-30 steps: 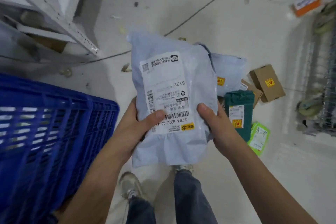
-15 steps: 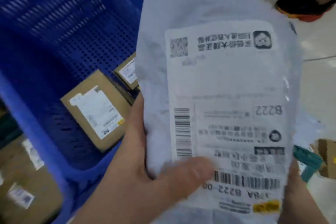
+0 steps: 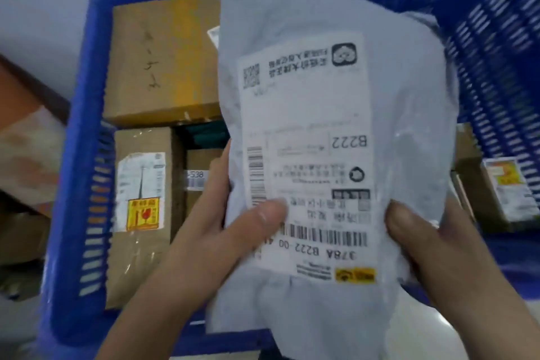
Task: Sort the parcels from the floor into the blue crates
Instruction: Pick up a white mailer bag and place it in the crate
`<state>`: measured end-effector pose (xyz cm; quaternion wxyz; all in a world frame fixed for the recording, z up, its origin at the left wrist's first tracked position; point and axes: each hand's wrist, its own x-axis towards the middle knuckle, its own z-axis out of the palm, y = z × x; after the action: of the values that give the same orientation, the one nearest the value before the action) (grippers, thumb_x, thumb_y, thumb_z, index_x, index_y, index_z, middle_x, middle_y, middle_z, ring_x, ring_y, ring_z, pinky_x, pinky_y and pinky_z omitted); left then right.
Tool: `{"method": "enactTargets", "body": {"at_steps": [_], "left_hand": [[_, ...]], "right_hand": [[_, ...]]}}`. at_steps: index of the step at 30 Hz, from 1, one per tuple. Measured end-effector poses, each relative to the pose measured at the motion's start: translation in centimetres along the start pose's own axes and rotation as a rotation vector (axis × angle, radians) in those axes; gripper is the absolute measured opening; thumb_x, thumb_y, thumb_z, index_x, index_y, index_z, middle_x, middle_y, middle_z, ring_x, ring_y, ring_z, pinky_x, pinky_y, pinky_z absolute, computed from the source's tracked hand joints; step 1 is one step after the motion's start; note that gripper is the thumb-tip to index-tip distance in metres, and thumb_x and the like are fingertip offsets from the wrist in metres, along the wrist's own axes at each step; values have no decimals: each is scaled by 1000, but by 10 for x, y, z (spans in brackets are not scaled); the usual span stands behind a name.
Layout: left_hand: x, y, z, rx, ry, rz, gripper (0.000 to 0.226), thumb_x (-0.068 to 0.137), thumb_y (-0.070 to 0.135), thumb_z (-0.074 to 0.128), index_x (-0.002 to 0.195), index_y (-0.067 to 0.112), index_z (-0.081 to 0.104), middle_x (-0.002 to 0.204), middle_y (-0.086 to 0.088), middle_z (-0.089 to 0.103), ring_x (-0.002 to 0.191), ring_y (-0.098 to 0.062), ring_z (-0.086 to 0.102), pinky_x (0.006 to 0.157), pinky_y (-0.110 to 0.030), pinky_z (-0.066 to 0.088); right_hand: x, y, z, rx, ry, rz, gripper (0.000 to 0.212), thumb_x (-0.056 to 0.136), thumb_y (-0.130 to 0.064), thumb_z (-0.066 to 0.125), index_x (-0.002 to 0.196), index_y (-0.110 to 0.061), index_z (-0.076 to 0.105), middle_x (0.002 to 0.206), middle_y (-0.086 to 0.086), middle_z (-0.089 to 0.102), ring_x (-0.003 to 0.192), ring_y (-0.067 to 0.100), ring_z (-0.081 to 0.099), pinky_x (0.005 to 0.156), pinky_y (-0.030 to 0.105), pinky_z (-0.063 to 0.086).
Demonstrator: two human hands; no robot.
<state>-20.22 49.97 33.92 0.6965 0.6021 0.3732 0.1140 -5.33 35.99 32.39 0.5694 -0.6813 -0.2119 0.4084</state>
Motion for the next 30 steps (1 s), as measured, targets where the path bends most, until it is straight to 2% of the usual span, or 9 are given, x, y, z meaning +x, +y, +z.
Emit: {"method": "enactTargets", "body": {"at_steps": [3, 5, 6, 10, 14, 18, 23, 27, 30], "left_hand": [[10, -27, -44, -45, 40, -86, 42, 52, 59, 64, 93, 68, 57, 116, 15, 63, 102, -4, 65, 79, -27, 56], [17, -48, -67, -57, 82, -186, 38, 55, 58, 64, 92, 63, 60, 119, 8, 62, 106, -9, 64, 92, -38, 50], [21, -59, -75, -90, 90, -251, 35, 56, 55, 65, 90, 61, 62, 117, 9, 64, 104, -8, 65, 92, -38, 49], [41, -101, -89, -71, 100, -373, 23, 73, 44, 68, 93, 52, 61, 99, 23, 70, 83, 8, 67, 66, -15, 49], [52, -122, -79, -127, 195, -402, 17, 82, 39, 63, 97, 40, 56, 84, 25, 72, 74, 10, 66, 52, -7, 49], [56, -131, -74, -95, 330, -454, 25, 76, 41, 68, 94, 35, 51, 87, 19, 63, 62, 16, 61, 44, -2, 42], [52, -136, -77, 3, 382, -478, 44, 78, 43, 66, 114, 26, 49, 94, 17, 61, 69, 10, 64, 49, -4, 45], [48, -125, -71, 279, 419, -471, 41, 85, 39, 60, 117, 15, 51, 108, -1, 63, 90, -12, 63, 67, -25, 50], [41, -107, -55, 771, 430, -413, 42, 91, 33, 51, 127, 13, 47, 130, -13, 50, 107, -26, 55, 83, -38, 46]], "right_hand": [[28, 9, 37, -6, -138, 91, 38, 53, -58, 72, 87, -65, 59, 93, -33, 68, 82, -12, 65, 57, 3, 48], [42, 20, 56, 51, -218, 142, 44, 60, -54, 78, 100, -55, 57, 98, -31, 68, 86, -11, 65, 61, 3, 49], [49, 31, 63, 63, -245, 170, 49, 61, -50, 75, 106, -49, 55, 99, -31, 68, 88, -11, 65, 64, 4, 50], [68, 67, 92, 13, -306, 279, 50, 73, -39, 72, 119, -39, 52, 109, -22, 67, 98, -5, 64, 82, 15, 54], [82, 95, 105, -85, -311, 382, 46, 82, -37, 68, 122, -36, 47, 116, -17, 63, 102, 2, 63, 86, 21, 53], [88, 106, 113, -169, -430, 408, 52, 92, -28, 57, 135, -37, 28, 131, -15, 51, 117, 5, 52, 101, 28, 43], [88, 110, 120, -263, -494, 415, 49, 93, -27, 55, 123, -44, 20, 118, -26, 46, 101, -14, 47, 89, 11, 41], [86, 112, 126, -259, -505, 431, 59, 91, -28, 57, 133, -39, 16, 139, -9, 40, 122, 8, 46, 103, 30, 41], [83, 106, 128, -311, -527, 458, 68, 90, -32, 55, 145, -28, 14, 144, -1, 35, 128, 20, 42, 107, 42, 39]]}}
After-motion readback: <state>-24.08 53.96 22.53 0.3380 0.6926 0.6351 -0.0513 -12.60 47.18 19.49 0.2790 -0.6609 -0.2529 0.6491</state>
